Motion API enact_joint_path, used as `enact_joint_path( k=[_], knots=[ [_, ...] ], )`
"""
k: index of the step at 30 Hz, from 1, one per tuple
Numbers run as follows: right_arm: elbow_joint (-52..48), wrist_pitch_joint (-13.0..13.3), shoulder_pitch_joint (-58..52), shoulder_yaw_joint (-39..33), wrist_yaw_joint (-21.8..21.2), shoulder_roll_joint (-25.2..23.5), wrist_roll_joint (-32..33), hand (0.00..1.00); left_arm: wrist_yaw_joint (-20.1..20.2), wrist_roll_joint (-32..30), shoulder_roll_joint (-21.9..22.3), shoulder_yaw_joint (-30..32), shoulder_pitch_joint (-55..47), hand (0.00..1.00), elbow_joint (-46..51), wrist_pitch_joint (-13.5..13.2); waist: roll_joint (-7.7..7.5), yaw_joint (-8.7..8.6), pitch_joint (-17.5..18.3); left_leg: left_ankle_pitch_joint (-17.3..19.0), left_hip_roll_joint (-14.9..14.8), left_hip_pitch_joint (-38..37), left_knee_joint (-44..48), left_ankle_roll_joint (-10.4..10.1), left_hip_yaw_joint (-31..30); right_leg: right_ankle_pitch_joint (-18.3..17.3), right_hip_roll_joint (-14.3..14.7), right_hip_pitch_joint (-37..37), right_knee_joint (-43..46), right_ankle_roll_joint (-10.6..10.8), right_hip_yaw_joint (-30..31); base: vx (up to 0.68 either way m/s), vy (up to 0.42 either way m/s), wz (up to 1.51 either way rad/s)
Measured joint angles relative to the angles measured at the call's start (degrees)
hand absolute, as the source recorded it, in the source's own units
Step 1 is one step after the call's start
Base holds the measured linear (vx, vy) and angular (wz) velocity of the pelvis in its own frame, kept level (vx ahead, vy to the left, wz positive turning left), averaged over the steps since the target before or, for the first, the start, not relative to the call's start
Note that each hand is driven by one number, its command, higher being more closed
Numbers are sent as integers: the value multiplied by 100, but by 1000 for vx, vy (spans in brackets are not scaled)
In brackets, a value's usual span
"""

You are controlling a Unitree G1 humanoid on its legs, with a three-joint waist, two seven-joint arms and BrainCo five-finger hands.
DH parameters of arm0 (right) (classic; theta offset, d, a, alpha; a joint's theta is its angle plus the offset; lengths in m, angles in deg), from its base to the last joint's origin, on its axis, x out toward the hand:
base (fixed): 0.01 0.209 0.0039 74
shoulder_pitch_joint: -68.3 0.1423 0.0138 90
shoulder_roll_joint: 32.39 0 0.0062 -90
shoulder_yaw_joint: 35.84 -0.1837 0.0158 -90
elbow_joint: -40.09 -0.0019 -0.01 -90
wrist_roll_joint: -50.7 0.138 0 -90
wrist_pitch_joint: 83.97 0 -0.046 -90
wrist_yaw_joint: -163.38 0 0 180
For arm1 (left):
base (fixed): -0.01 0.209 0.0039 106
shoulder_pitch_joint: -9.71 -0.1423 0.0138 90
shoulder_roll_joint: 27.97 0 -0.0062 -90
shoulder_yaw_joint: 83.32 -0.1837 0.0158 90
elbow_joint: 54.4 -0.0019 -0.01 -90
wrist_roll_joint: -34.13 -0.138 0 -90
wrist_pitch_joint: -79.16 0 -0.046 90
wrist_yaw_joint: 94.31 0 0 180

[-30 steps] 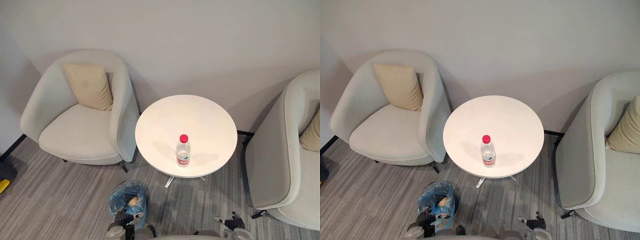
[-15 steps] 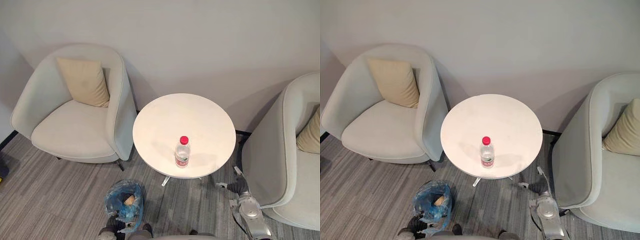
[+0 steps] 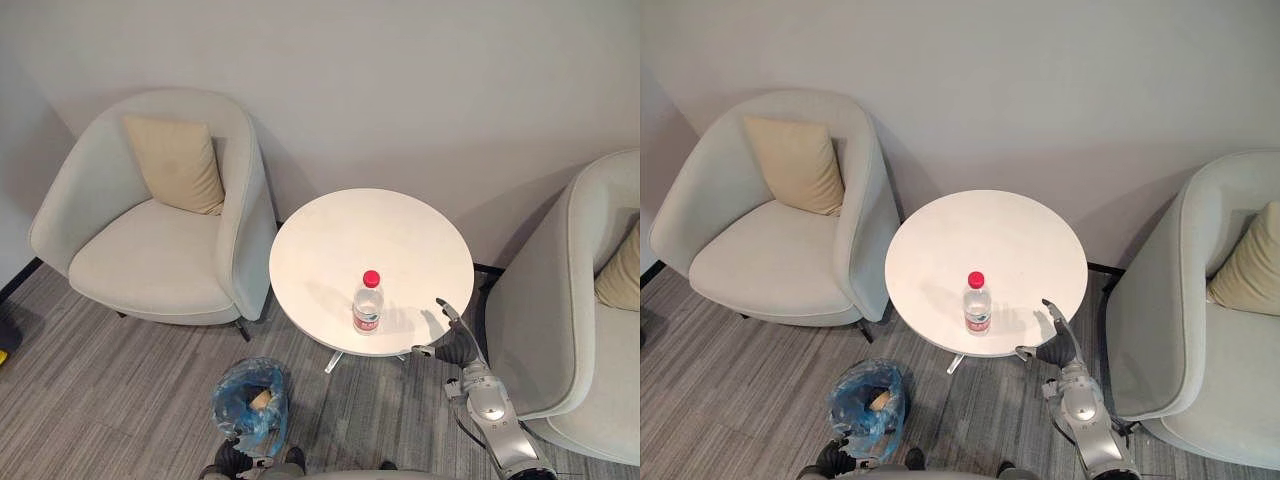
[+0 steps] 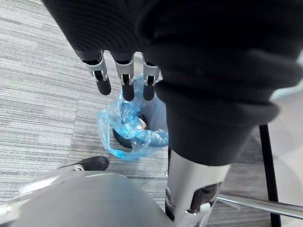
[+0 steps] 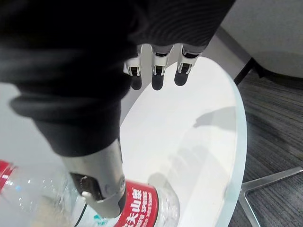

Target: Gather rubbish on tea table into small bin, then transfer packed bag to large trash can.

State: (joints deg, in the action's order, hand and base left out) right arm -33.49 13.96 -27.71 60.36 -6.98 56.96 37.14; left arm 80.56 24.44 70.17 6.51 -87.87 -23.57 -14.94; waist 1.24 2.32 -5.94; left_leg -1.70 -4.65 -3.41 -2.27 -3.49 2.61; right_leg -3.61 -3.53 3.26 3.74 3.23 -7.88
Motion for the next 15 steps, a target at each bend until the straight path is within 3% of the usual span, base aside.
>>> enact_joint_path(
  k=[15],
  knots=[
    [384, 26, 682, 557, 30, -57, 238, 0, -28, 0, 2, -33, -12, 0, 5, -78, 51, 15, -2, -122, 12, 89, -182, -10, -335, 9, 29, 80, -177, -14, -318, 4, -6, 11]
  ],
)
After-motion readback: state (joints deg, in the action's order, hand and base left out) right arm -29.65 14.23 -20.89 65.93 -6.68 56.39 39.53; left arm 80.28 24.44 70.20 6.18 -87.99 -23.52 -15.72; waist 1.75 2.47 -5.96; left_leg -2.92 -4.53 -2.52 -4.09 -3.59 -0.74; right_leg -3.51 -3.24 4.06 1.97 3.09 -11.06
